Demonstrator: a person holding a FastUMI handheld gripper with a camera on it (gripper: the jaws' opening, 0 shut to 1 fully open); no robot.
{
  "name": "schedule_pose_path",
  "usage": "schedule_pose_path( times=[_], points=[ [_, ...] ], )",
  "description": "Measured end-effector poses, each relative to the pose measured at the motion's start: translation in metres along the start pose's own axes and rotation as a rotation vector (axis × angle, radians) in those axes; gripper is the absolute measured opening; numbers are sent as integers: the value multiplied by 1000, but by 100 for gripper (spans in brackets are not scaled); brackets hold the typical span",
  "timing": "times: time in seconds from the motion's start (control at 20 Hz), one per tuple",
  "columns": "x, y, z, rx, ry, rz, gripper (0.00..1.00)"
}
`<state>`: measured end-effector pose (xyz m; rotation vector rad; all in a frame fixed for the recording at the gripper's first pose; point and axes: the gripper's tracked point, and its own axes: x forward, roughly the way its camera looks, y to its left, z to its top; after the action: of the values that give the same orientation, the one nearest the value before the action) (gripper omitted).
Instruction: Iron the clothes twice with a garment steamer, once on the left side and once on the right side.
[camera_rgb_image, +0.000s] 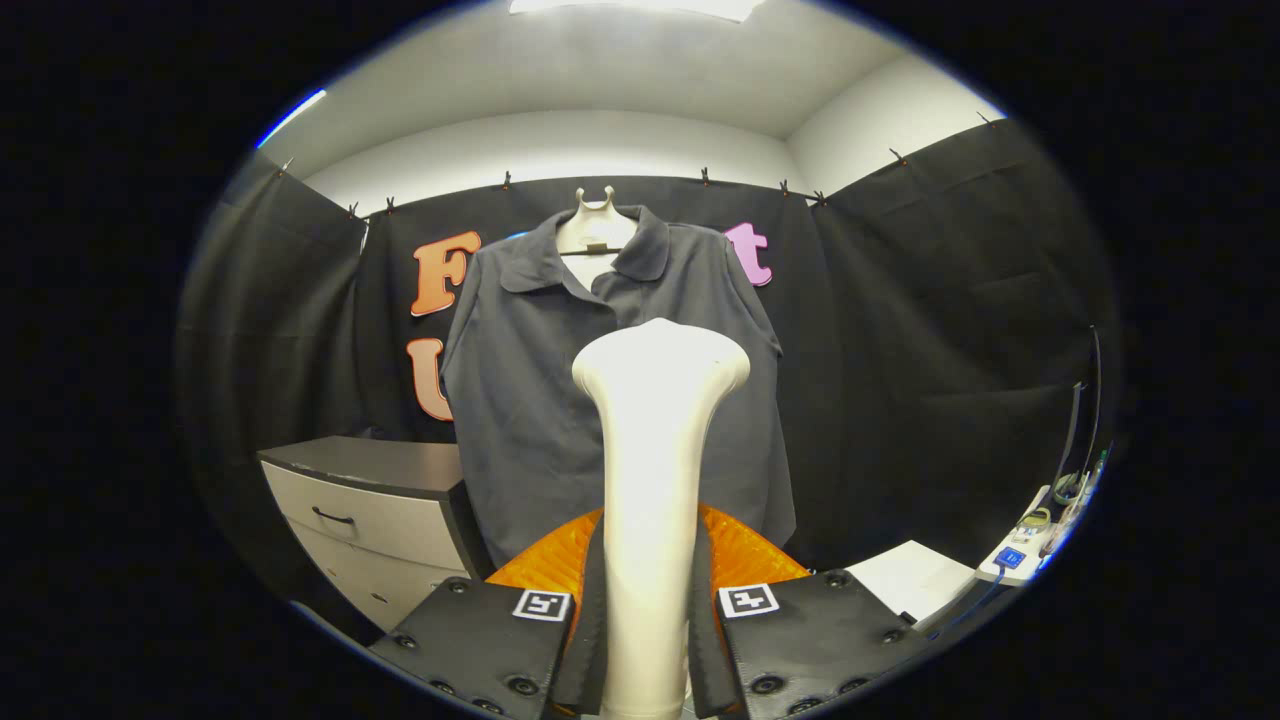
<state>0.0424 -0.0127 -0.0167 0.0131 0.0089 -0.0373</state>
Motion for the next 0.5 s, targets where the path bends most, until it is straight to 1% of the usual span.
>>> schedule_pose_path(
  times=[0.25,0.35,0.5],
  points=[
    [-25,16,30,-20,-45,31,40],
    [-32,17,37,-28,-48,18,40],
    [-41,22,48,-32,-68,21,40]
  ],
)
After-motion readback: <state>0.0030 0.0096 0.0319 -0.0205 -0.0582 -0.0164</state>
